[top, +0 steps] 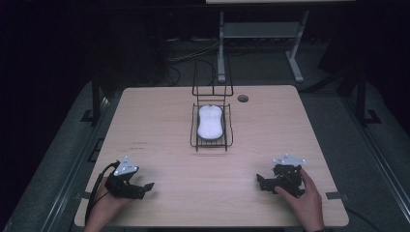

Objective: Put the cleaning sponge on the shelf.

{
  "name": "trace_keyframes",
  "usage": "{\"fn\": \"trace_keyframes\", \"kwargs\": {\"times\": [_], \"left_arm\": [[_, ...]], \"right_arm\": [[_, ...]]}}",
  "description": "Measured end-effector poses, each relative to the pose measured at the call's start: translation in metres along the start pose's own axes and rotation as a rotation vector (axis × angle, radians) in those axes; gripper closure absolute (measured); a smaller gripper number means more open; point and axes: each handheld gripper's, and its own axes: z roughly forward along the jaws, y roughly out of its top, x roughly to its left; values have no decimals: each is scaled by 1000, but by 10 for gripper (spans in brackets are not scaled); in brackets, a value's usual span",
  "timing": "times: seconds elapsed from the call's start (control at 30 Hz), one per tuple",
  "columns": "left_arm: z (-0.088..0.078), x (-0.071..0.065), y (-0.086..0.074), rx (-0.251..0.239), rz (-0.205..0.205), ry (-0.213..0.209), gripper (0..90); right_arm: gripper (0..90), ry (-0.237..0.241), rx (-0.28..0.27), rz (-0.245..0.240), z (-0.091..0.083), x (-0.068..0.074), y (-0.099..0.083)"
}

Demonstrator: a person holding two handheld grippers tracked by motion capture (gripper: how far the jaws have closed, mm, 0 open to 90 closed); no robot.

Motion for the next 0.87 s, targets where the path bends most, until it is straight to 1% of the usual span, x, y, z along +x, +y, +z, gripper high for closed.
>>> {"fn": "trace_keyframes", "kwargs": {"times": [0.13, 0.27, 0.37, 0.4, 0.43, 0.57, 0.63, 0.67, 0.87], "left_arm": [[2, 1, -3, 16, -6, -2, 134], [3, 3, -5, 19, -11, -6, 129], [8, 4, -10, 22, -12, -7, 128], [8, 5, -11, 10, -14, -10, 126], [8, 5, -11, 10, -14, -10, 127], [9, 9, -18, -56, -4, -23, 126], [9, 10, -19, -60, -2, -25, 126], [9, 10, -19, -58, 5, -25, 126], [9, 10, -19, -59, 4, -25, 127]], "right_arm": [[0, 0, 0, 0, 0, 0, 0], [0, 0, 0, 0, 0, 0, 0], [0, 0, 0, 0, 0, 0, 0], [0, 0, 0, 0, 0, 0, 0], [0, 0, 0, 0, 0, 0, 0], [0, 0, 0, 0, 0, 0, 0], [0, 0, 0, 0, 0, 0, 0], [0, 0, 0, 0, 0, 0, 0], [0, -1, -1, -2, 0, 0, 0]]}}
